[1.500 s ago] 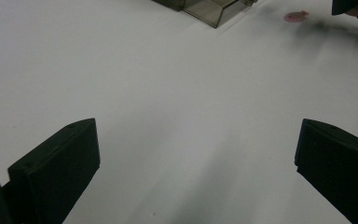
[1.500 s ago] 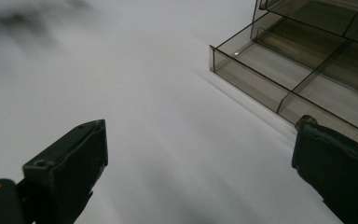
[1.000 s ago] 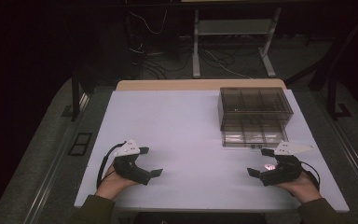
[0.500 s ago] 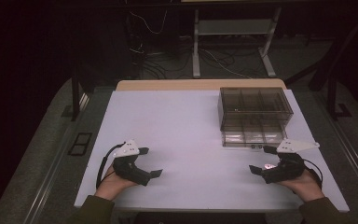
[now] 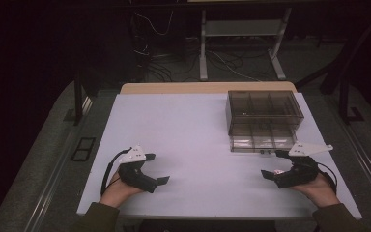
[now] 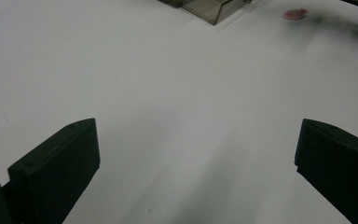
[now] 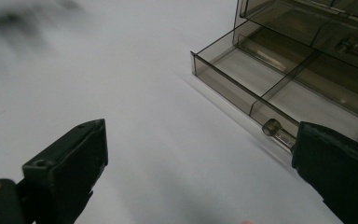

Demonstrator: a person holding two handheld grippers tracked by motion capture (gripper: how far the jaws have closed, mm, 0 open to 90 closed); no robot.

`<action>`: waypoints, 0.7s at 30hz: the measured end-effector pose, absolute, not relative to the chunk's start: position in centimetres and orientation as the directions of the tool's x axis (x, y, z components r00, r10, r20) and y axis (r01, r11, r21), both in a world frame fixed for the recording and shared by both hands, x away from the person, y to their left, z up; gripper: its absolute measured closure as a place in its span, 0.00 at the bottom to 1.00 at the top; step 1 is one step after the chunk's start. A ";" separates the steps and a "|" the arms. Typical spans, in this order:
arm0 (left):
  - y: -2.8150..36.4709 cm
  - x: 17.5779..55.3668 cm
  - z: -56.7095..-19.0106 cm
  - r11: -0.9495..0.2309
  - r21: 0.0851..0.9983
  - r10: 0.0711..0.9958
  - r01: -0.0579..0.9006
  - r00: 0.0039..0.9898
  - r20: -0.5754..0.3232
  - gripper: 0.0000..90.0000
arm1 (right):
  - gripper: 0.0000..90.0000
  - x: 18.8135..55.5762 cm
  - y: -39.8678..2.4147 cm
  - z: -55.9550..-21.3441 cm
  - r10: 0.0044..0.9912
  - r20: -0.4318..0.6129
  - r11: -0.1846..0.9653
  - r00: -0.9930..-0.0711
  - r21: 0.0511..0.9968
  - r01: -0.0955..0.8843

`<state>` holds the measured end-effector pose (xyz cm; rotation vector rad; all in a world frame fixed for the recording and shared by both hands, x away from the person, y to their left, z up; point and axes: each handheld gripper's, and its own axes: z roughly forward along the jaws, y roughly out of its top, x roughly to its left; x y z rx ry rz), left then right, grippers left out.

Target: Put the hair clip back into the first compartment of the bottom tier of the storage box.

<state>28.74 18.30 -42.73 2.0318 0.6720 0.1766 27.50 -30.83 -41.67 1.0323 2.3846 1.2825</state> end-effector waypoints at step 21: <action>18.3 28.8 -42.7 -0.397 0.825 0.538 0.403 0.830 -0.147 0.00 | 0.03 28.3 -31.0 -41.6 0.680 0.116 0.386 -0.724 0.783 0.488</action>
